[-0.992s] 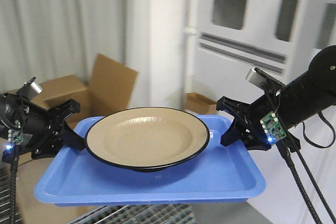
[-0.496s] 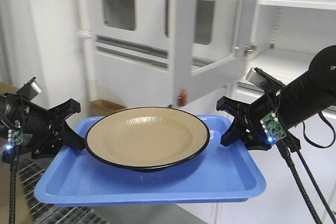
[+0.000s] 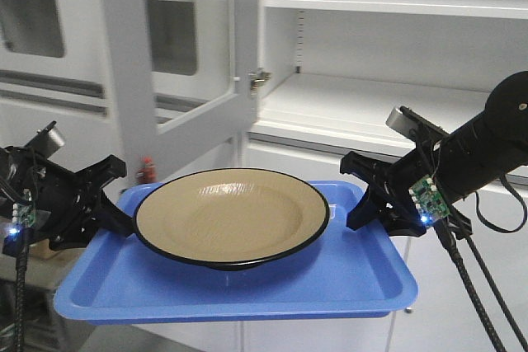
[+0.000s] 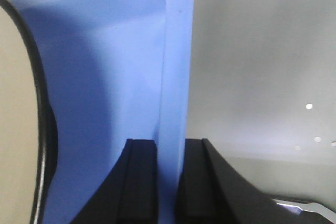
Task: Place disk in tray to left cabinet
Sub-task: 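Hold the tray level with both grippers while the base drives to the cabinet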
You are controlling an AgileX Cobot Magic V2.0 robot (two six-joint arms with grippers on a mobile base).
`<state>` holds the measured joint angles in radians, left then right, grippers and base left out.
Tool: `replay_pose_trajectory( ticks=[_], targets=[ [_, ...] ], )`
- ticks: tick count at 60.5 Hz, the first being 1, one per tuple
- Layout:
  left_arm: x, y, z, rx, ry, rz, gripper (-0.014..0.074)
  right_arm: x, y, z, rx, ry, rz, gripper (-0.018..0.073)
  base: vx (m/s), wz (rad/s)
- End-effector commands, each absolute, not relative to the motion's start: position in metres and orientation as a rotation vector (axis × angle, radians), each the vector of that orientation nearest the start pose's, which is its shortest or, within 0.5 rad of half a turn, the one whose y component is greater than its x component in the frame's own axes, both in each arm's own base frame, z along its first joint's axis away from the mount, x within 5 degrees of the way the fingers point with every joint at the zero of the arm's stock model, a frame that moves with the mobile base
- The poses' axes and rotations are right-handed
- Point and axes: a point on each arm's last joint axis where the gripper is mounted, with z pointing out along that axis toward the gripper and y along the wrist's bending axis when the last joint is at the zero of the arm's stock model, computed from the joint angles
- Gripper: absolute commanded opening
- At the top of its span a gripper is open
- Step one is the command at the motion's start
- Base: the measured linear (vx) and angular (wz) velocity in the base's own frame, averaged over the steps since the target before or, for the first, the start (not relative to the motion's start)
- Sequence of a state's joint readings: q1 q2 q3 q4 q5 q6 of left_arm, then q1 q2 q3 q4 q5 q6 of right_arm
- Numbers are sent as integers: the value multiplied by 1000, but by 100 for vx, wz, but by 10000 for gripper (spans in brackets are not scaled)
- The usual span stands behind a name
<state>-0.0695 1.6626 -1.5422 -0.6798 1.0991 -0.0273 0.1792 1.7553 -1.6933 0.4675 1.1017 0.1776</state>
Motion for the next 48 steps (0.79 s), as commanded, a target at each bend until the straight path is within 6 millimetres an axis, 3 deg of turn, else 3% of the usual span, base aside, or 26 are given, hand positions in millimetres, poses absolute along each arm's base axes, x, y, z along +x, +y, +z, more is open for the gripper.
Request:
replay_pose_trajectory(
  ticks=[1, 24, 48],
  targets=[
    [334, -97, 393, -171, 2428, -1218, 0, 355, 125, 392, 120, 2486, 1013, -6, 12, -47],
    [334, -97, 393, -171, 2428, -1218, 0, 355, 125, 392, 120, 2486, 1013, -6, 13, -43],
    [334, -97, 393, -171, 2428, -1218, 0, 355, 125, 392, 120, 2486, 1013, -6, 19, -22]
  ],
)
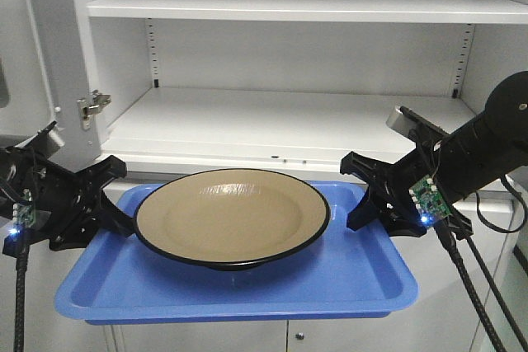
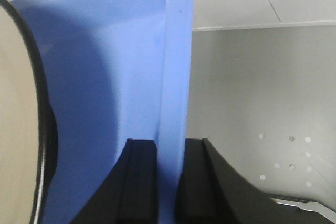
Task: Place disk in tray to left cabinet
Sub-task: 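Hold the tray level with both grippers while the base drives to the cabinet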
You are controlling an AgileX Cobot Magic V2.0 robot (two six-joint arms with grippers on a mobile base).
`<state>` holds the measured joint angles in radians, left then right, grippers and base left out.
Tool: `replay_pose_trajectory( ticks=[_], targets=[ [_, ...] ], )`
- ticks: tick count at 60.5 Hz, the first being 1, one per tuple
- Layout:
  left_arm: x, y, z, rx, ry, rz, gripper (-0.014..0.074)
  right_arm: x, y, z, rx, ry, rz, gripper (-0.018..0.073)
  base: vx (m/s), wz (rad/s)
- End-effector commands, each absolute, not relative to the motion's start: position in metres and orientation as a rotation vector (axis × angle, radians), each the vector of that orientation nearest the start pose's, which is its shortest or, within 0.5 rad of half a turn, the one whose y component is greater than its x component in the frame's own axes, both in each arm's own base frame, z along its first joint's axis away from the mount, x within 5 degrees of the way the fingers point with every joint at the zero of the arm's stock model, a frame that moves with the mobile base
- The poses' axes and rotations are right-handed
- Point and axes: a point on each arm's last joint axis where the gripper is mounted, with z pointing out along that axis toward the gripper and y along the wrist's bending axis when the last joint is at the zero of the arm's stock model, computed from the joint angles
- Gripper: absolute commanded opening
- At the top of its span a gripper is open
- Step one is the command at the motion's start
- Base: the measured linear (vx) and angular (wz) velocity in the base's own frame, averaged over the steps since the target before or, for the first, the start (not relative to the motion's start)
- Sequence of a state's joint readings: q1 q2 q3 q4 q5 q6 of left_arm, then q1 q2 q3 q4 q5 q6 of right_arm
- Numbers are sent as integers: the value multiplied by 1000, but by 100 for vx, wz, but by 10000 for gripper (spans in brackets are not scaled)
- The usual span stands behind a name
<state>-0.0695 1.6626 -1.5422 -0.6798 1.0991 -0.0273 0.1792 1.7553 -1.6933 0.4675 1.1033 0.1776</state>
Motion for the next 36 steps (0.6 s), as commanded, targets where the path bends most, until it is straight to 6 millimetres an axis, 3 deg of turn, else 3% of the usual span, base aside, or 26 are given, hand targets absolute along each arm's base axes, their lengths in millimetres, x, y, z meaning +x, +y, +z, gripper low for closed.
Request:
replay_pose_trajectory(
  ticks=[1, 36],
  targets=[
    [334, -97, 393, -171, 2428, -1218, 0, 355, 125, 392, 120, 2486, 1013, -6, 25, -15],
    [334, -97, 393, -171, 2428, -1218, 0, 355, 125, 392, 120, 2486, 1013, -6, 30, -11]
  ],
)
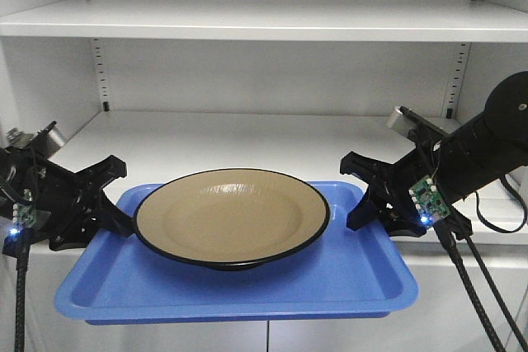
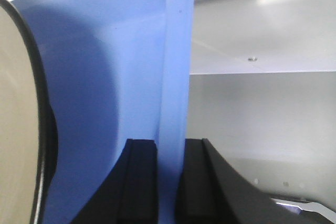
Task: Place disk in tray to left cabinet
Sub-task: 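Hold the tray level with both grippers while the base drives to the cabinet, then lower the tray onto the cabinet shelf with both grippers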
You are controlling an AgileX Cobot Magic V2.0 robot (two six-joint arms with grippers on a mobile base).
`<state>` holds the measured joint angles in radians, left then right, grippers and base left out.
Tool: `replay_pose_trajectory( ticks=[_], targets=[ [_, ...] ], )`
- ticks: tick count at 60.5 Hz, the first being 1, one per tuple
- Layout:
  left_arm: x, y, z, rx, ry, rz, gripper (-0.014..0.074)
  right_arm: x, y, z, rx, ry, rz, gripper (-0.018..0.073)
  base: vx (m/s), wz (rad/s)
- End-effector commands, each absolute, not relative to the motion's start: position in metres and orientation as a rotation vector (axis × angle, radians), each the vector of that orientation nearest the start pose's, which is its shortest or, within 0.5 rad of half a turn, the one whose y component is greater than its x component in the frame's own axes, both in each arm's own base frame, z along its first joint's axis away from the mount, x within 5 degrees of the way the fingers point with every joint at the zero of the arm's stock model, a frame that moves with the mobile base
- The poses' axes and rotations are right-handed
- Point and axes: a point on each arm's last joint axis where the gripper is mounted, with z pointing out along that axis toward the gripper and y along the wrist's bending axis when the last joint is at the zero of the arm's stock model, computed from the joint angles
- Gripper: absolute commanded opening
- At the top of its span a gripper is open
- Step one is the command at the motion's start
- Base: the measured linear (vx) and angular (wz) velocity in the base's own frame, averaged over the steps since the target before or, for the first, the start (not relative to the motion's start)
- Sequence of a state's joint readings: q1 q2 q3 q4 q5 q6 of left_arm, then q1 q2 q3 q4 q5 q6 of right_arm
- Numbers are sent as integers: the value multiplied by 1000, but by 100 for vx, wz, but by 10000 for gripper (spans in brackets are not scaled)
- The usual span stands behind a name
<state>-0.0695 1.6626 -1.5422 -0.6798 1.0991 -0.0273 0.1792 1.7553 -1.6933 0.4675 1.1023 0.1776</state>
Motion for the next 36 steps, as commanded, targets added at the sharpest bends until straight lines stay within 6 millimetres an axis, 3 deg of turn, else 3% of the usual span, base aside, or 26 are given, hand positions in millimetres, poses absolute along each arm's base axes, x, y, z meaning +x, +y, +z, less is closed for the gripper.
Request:
replay_pose_trajectory(
  ticks=[1, 36],
  targets=[
    [334, -97, 393, -171, 2428, -1218, 0, 355, 125, 392, 120, 2486, 1013, -6, 29, -13],
    [334, -97, 393, -171, 2428, -1218, 0, 355, 125, 392, 120, 2486, 1013, -6, 25, -9]
  ],
)
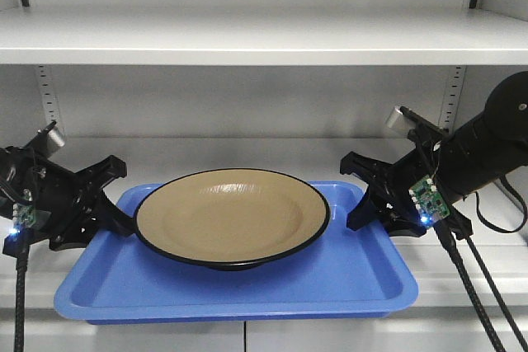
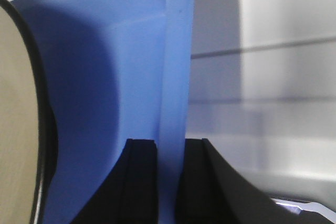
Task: Place disk in tray to left cabinet
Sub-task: 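Lower the tray onto the cabinet shelf with both grippers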
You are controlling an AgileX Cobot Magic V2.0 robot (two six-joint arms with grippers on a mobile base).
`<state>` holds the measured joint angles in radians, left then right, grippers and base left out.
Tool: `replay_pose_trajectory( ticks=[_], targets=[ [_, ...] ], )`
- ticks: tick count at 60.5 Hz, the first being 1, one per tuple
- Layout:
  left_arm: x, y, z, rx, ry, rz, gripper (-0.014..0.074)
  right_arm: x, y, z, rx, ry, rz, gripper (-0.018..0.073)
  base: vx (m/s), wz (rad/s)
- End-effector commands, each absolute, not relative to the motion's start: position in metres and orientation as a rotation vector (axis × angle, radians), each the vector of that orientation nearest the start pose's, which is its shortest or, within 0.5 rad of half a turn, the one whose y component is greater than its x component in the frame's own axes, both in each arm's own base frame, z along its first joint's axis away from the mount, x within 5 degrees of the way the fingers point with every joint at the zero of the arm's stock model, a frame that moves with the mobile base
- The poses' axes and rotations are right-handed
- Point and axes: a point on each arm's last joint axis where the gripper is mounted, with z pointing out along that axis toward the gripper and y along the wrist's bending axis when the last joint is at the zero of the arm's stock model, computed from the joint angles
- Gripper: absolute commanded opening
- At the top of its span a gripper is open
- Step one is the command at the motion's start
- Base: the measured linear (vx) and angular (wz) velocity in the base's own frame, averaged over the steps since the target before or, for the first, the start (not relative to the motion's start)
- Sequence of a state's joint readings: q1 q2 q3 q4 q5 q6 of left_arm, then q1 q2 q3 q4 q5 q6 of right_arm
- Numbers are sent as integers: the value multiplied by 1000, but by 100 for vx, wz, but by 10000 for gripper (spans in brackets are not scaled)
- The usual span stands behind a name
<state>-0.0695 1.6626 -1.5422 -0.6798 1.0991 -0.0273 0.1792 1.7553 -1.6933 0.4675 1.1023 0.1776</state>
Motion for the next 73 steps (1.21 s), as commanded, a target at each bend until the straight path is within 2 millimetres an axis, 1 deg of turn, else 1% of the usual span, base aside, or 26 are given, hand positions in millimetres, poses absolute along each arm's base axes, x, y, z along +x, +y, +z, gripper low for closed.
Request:
replay_pose_trajectory(
  ticks=[1, 34, 73],
  targets=[
    [334, -97, 393, -171, 2428, -1218, 0, 355, 125, 392, 120, 2486, 1013, -6, 20, -7],
    [334, -97, 393, -171, 2428, -1218, 0, 355, 125, 392, 120, 2486, 1013, -6, 14, -4],
    [334, -97, 393, -171, 2428, -1218, 0, 356, 125, 392, 126, 2472, 1011, -6, 3, -2]
  ],
)
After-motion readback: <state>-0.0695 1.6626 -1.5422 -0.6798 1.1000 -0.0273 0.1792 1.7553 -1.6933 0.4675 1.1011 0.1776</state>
